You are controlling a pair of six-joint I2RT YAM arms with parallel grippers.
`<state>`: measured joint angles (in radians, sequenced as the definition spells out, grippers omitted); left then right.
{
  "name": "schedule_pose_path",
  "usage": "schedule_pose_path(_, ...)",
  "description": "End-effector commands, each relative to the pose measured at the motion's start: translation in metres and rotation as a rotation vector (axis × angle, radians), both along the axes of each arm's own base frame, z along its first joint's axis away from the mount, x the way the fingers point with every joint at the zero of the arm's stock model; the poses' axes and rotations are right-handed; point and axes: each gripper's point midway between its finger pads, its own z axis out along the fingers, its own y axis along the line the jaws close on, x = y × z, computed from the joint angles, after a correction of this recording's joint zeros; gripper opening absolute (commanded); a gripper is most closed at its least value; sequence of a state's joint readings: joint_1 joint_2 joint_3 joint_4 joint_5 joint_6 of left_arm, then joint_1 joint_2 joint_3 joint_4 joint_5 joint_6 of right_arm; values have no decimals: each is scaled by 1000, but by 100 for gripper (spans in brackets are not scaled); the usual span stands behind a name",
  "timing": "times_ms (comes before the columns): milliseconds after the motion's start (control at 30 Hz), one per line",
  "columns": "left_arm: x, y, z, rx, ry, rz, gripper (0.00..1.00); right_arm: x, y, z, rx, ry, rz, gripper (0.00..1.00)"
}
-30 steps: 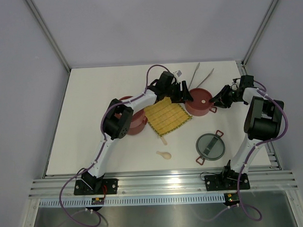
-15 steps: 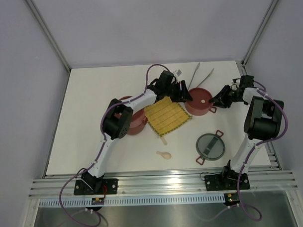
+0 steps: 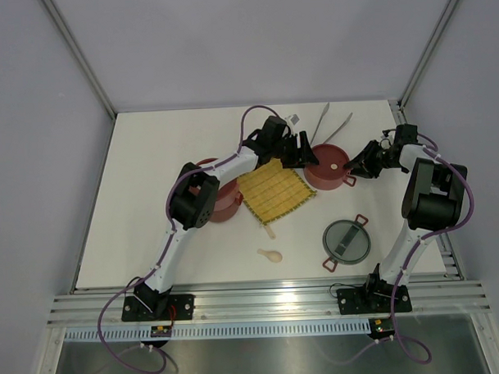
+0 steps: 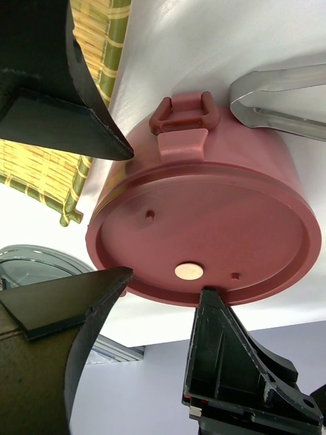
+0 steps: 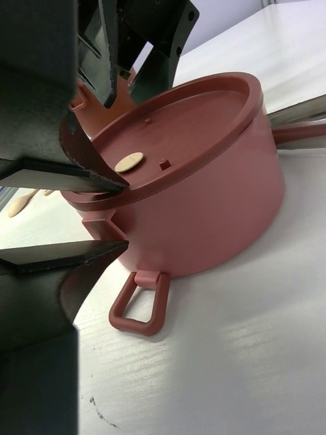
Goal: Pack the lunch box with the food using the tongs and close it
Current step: Pick up the packing box from the center of the board.
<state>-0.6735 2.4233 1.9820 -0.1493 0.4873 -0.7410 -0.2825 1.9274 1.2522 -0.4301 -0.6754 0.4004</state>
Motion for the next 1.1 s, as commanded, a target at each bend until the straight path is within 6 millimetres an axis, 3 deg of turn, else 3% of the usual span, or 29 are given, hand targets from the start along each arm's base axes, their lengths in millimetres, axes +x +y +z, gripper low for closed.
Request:
schedule_pose_path(0, 14, -5, 22, -49, -49, 12, 67, 3, -5, -8, -35, 17, -9, 11)
schedule_pose_path(467, 16, -8, 29, -103, -20, 20, 61, 3, -6, -6, -40, 12, -8, 10)
schedule_pose_path(800, 17, -9, 16, -82, -1, 16, 62, 4, -6, -7, -40, 14, -8, 9)
schedule_pose_path(967, 14, -10, 17, -88, 2, 2, 40, 4, -9, -6, -58, 14, -20, 8)
schedule_pose_path(1067, 12, -8, 20, -88, 2, -2, 38, 5, -11, -4, -72, 11, -32, 8)
